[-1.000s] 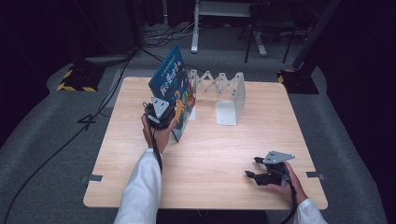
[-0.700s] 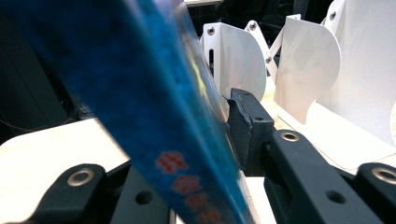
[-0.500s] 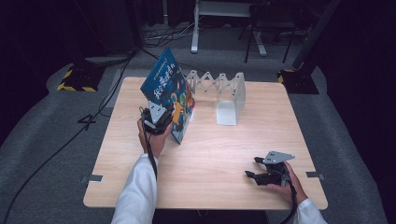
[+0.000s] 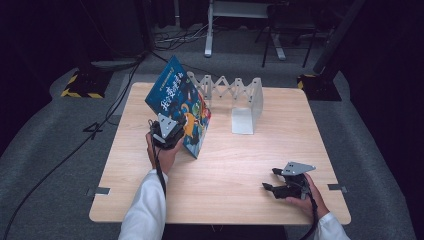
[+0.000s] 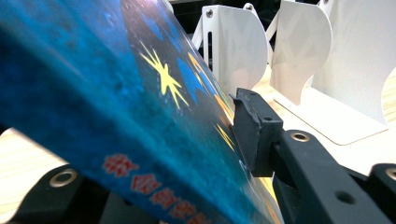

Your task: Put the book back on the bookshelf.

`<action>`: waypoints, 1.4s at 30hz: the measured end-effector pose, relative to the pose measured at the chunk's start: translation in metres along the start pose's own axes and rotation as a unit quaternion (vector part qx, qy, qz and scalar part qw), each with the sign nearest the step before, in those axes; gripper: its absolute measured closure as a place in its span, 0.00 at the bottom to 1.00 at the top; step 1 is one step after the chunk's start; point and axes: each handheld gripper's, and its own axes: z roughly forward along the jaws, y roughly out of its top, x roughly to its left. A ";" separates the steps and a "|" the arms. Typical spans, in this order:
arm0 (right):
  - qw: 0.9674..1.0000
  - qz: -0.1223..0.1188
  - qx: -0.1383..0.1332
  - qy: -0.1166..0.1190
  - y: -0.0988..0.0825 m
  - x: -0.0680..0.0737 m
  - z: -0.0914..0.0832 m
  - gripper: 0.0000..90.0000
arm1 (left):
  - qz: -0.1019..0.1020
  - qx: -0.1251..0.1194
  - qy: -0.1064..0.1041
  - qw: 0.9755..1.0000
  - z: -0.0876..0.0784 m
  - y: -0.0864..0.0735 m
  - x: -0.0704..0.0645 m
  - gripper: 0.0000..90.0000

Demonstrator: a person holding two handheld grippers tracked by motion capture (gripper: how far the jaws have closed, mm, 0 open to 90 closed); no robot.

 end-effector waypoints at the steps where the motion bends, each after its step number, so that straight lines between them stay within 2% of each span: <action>1: 1.000 0.000 0.000 0.000 0.000 0.000 0.000 0.31 | 0.001 0.000 0.000 1.000 0.000 0.000 0.000 0.72; 5: 1.000 0.000 0.000 0.000 0.000 0.000 0.000 0.31 | 0.014 0.004 0.002 1.000 -0.002 -0.002 -0.003 0.71; 10: 1.000 0.000 0.000 0.000 0.000 0.000 0.000 0.31 | 0.005 -0.003 -0.004 1.000 -0.007 -0.004 -0.003 0.70; 13: 1.000 0.001 0.000 0.000 0.000 0.000 0.000 0.31 | 0.006 0.000 -0.012 1.000 -0.009 -0.004 -0.001 0.70; 16: 1.000 0.001 0.001 0.001 0.000 0.000 0.000 0.31 | 0.012 0.002 -0.012 1.000 -0.011 -0.003 0.000 0.70; 21: 1.000 0.001 0.001 0.001 0.000 0.000 0.000 0.31 | 0.009 0.002 -0.014 1.000 -0.015 -0.001 0.001 0.70; 30: 1.000 0.000 0.003 0.001 0.001 -0.001 0.000 0.30 | 0.028 0.004 -0.022 0.999 -0.028 0.003 0.006 0.68; 34: 1.000 0.004 0.009 -0.003 0.002 -0.002 0.000 0.29 | 0.026 -0.002 -0.030 0.999 -0.035 0.001 0.009 0.67; 42: 1.000 0.008 0.017 -0.008 0.004 -0.002 0.000 0.28 | 0.038 0.000 -0.036 0.999 -0.046 0.005 0.013 0.67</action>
